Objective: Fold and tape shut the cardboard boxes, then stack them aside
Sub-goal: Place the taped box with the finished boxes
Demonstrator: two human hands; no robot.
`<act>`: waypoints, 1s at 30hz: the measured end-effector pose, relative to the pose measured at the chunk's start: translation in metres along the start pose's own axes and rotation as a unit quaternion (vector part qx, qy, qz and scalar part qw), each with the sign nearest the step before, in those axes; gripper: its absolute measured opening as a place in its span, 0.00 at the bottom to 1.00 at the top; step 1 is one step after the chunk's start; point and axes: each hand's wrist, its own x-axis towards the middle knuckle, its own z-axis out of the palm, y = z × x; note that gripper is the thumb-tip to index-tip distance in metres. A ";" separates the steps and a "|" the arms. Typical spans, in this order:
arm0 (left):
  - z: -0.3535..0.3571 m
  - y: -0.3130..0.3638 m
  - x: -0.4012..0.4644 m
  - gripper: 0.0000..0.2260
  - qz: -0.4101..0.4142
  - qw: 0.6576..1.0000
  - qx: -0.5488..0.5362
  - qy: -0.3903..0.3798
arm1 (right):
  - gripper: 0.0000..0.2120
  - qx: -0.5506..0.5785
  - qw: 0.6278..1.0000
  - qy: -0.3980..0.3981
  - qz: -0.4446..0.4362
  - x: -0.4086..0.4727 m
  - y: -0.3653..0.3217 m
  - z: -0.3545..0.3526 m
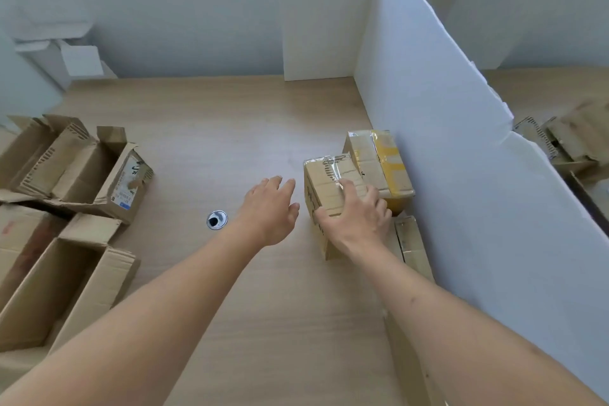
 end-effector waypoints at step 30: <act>0.040 -0.004 0.099 0.23 -0.005 0.999 -0.021 -0.047 | 0.34 -0.083 0.995 -0.001 -0.063 0.092 -0.004 0.068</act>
